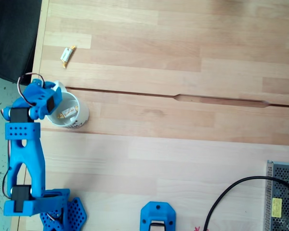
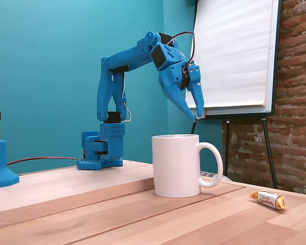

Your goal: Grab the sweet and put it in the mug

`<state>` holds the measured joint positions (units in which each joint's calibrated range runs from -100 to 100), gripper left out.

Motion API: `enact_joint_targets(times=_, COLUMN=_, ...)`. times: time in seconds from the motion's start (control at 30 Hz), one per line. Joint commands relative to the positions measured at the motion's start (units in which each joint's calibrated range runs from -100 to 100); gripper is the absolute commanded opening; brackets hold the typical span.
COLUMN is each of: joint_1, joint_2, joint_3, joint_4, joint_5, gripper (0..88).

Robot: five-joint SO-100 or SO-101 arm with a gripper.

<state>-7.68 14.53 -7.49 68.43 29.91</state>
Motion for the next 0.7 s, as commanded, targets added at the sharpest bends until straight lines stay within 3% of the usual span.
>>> enact_joint_targets(times=0.0, joint_1=-0.4, joint_2=1.6, joint_3=-8.5, joint_4=0.6, joint_5=0.0, gripper=4.5)
enact_joint_targets(times=0.67, joint_1=-0.3, joint_2=30.6, joint_3=-46.3, joint_4=0.6, joint_5=0.4, gripper=4.5)
